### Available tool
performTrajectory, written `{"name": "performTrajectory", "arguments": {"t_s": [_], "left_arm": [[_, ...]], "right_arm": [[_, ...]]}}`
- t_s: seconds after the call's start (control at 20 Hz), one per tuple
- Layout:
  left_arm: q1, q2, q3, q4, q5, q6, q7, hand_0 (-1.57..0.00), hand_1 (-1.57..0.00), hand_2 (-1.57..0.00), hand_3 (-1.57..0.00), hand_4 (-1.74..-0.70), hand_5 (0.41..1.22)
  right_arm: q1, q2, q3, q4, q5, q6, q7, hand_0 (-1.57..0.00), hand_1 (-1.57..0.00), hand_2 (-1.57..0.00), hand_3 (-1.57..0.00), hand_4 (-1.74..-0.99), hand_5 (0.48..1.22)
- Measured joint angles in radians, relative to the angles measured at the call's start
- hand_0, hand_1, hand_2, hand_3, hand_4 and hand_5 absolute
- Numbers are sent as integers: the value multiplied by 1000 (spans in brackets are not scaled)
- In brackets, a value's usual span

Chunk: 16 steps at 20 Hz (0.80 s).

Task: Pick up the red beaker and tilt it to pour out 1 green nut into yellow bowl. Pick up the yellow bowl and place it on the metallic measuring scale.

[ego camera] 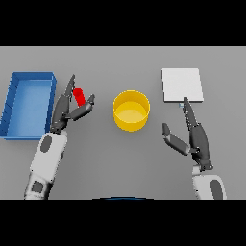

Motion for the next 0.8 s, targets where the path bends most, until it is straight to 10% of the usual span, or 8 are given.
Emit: {"name": "performTrajectory", "arguments": {"t_s": [0.35,0.6,0.8], "left_arm": [[-120,-10,29,156,-14,40,-50,1,-24,-41,1,-1297,715],[-151,-40,66,233,-5,97,-114,-932,-953,-950,-761,-1529,990],[-167,-50,79,261,2,92,-171,-1309,-1318,-1317,-1203,-1606,1119]], "right_arm": [[11,-9,-16,-16,-26,10,5,1,1,1,1,-1259,691],[11,5,9,-19,12,-7,2,1,1,1,1,-1241,695],[0,-8,-13,-5,-6,-3,11,1,1,1,1,-1232,685]]}}
